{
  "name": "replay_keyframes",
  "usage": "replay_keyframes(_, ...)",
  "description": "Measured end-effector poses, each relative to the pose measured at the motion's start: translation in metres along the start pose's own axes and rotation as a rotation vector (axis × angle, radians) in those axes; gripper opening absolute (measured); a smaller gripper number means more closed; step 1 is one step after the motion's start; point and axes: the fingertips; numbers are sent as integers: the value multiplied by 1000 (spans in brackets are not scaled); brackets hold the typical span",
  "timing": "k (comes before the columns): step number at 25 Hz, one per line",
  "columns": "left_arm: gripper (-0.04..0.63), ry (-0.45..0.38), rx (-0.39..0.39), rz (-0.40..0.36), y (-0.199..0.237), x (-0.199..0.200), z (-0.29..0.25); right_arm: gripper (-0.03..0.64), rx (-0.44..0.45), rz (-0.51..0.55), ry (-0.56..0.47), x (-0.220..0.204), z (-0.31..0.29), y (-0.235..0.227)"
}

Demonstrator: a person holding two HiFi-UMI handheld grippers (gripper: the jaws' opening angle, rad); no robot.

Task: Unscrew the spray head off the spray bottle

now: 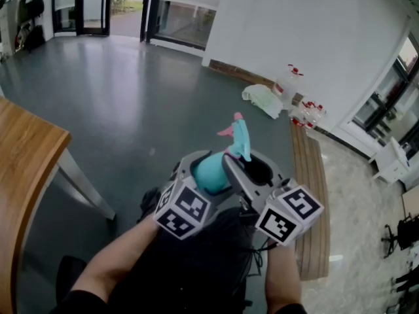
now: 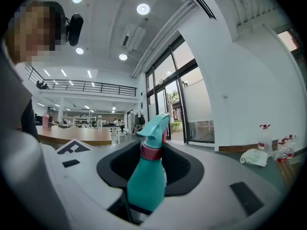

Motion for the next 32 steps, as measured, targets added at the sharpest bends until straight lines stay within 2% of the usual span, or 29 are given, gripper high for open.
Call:
replay_keyframes(4,436,-6,-52,-2,-10,2,0,143,78,-8,-17,1,7,2)
replay_keyframes(12,436,-63,-246,34,-34,18,8,137,332,-82,-78,10,26,8)
replay_keyframes(16,436,-65,-314,45,-39,14,11,135,411,-106,-90,6,28,9)
replay_keyframes(23,436,-61,-352,40,-41,5,13,135,430,-109,-116,8,28,7)
replay_keyframes(32,436,-16,-287,44,-33,-5,9,136,360,-44,-139,23,32,3)
Point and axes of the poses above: the fingertips, and each gripper's own axes: z backward along the fingers, y to its left, x out of its top, and after that the axes turned 4 degrees about -y, right-handed
